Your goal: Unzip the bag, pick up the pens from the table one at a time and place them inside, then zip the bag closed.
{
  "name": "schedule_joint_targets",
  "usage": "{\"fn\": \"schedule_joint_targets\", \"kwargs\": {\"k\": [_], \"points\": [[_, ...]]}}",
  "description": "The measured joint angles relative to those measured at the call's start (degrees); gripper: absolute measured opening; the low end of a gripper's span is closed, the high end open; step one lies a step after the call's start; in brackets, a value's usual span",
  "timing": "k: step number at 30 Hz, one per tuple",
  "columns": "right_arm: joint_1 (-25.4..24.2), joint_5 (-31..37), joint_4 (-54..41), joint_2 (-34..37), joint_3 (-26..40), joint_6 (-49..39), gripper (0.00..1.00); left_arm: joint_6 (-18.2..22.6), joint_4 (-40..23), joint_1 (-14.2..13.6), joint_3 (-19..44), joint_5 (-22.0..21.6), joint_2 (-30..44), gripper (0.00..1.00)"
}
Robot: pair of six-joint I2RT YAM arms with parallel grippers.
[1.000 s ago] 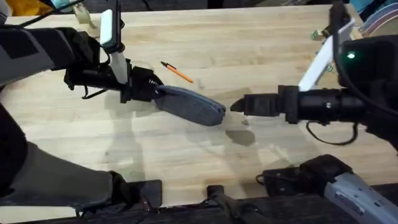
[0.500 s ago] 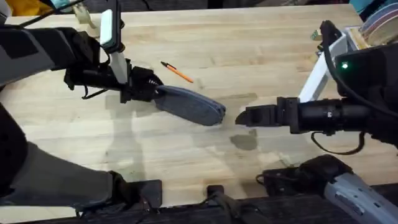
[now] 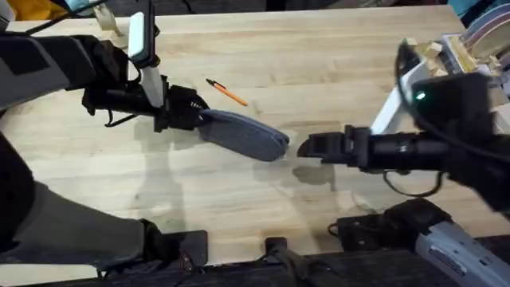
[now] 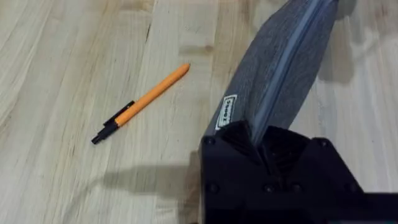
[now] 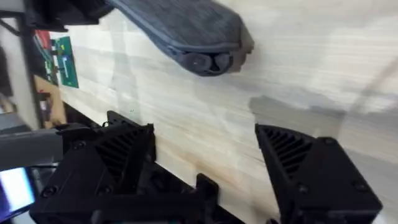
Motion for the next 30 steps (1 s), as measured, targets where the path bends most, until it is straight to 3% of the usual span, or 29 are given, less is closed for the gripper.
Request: {"fn": "schedule_joint_targets", "kwargs": {"k": [5,19,30], "points": [[0.0,-2.42,9.12,0.0,-6.89,3.2,0.997,0.0,0.0,0.0,0.0,0.02,0.0,0.042],[-0.02,-5.71,34.2,0.0,-15.95,16.65,0.996,0.0,0.24,0.0,0.0,0.02,0.0,0.042],[-0.04,-6.38,36.9,0.0,-17.17,22.76,0.997,-0.01,0.74,0.0,0.0,0.12,0.0,0.042]]}}
